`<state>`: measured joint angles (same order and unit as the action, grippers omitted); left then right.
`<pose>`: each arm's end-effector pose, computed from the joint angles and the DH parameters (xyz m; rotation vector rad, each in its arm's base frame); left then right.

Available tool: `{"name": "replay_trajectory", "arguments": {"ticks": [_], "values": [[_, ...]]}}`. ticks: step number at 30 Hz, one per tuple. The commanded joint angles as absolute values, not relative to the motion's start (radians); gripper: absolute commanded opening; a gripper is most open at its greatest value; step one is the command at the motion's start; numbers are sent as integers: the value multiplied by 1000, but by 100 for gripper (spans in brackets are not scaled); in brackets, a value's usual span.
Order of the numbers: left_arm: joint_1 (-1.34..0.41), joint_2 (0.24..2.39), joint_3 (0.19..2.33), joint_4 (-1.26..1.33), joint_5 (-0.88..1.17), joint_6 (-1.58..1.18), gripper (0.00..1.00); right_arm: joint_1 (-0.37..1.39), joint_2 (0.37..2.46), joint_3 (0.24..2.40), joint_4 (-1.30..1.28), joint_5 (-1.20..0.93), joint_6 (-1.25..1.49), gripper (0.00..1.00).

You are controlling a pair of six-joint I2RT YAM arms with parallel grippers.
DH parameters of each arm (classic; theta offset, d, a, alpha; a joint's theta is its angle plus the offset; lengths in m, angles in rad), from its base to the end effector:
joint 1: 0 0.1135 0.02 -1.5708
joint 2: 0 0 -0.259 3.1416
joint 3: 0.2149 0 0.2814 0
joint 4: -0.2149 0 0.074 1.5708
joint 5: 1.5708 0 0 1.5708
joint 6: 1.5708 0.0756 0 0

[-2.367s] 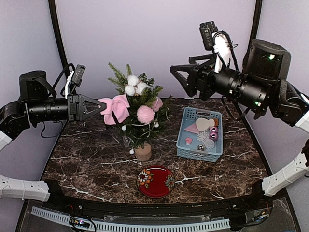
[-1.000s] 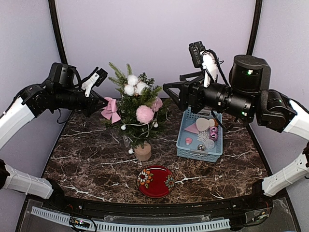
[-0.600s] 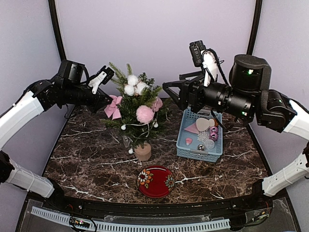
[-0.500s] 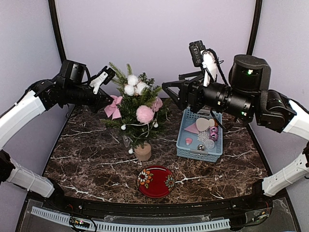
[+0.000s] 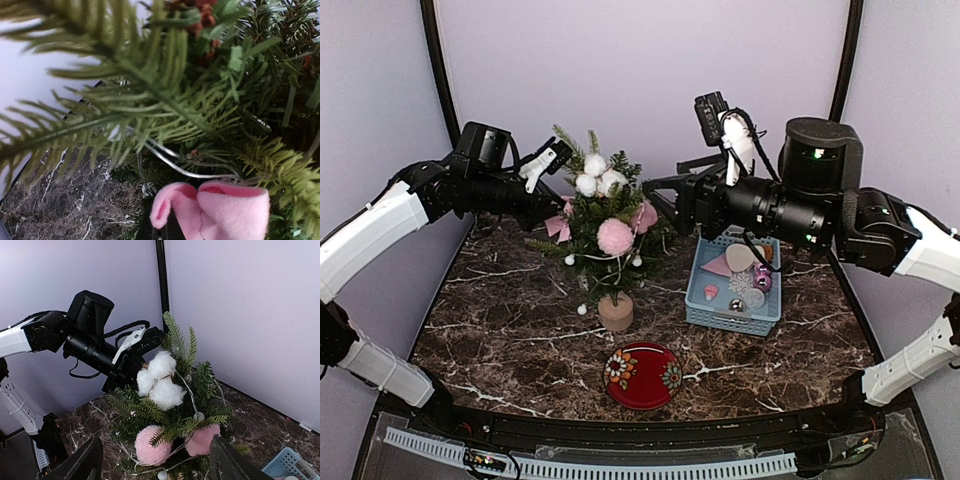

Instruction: Decorate the small christmas tree

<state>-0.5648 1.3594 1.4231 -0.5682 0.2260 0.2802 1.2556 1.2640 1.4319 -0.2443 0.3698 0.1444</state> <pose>0.2997 -0.2099 0.3727 0.9809 1.8418 -0.4082 0.1335 0.3213 0.4545 -0.6362 1.5744 0.7592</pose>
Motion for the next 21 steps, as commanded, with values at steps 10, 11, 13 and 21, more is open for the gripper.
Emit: {"name": "replay_trajectory", "arguments": {"ticks": [10,11,13,21], "values": [[-561,1358,1434,-531,233,278,6,1244,1255,1402,-179,374,188,75],[-561,1347,1433,-523,222,276,7,1244,1254,1401,-179,374,189,75],[-561,1328,1429,-514,207,271,15,1243,1248,1398,-179,377,190,75],[-561,1278,1432,-508,150,253,43,1241,1216,1380,-174,413,193,75]]}}
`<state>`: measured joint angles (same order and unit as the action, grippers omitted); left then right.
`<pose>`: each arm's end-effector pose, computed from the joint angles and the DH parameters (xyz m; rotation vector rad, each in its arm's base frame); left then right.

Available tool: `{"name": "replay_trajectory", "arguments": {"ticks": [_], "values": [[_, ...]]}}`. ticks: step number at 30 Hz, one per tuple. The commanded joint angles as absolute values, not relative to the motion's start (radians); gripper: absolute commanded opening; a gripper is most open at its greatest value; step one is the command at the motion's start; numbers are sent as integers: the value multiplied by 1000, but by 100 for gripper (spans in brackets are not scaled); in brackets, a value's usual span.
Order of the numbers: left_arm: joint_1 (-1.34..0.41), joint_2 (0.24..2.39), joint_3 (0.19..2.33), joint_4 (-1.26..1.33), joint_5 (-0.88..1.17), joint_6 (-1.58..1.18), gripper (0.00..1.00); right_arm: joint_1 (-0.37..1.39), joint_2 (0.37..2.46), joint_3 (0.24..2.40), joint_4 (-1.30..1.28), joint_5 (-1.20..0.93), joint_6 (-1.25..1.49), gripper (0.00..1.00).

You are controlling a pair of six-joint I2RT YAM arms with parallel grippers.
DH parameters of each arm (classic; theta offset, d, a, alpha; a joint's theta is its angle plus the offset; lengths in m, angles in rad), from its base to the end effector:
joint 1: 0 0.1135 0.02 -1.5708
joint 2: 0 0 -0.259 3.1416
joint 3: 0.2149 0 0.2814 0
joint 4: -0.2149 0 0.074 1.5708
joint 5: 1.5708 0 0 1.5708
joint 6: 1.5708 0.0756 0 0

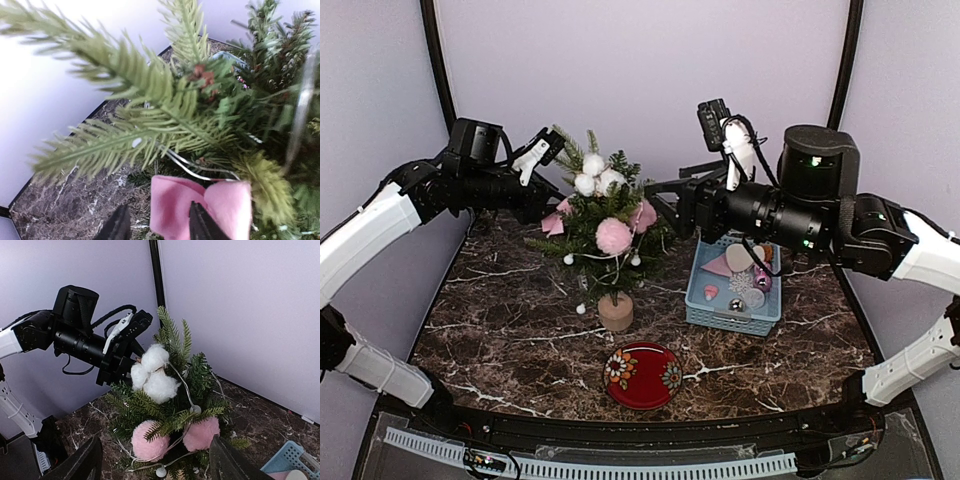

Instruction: Decorate the small christmas tree

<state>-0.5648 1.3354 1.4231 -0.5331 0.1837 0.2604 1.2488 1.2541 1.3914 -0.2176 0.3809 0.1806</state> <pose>0.2984 -0.2055 0.3853 0.9199 1.8080 -0.3780 0.1365 0.3204 0.4451 -0.5969 1.5953 0.7700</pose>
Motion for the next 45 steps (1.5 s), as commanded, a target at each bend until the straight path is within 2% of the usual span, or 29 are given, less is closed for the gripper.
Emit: {"name": "replay_trajectory", "arguments": {"ticks": [1,3,10,15,19,24,29,33,38,45], "values": [[-561,1276,1432,-514,141,253,45,1240,1213,1378,-175,416,195,75],[-561,1271,1430,-526,126,252,52,1239,1204,1374,-178,424,196,75],[-561,1224,1405,-515,70,220,63,1211,1172,1370,-228,508,238,75],[-544,1165,1365,-485,-46,107,73,1030,1163,1327,-338,492,386,75],[-463,1123,1300,-469,-20,15,75,840,1157,1231,-379,393,455,75],[-296,1082,1192,-434,130,-91,76,628,1177,1102,-370,236,478,75],[-142,1049,1054,-327,277,-161,76,463,1223,985,-299,94,488,73],[-32,1008,901,-209,296,-239,77,370,1249,911,-236,39,485,75],[64,983,693,-13,165,-357,79,254,1247,835,-137,11,443,83],[88,1025,520,269,-92,-294,84,34,1239,701,92,-46,357,88]]}}
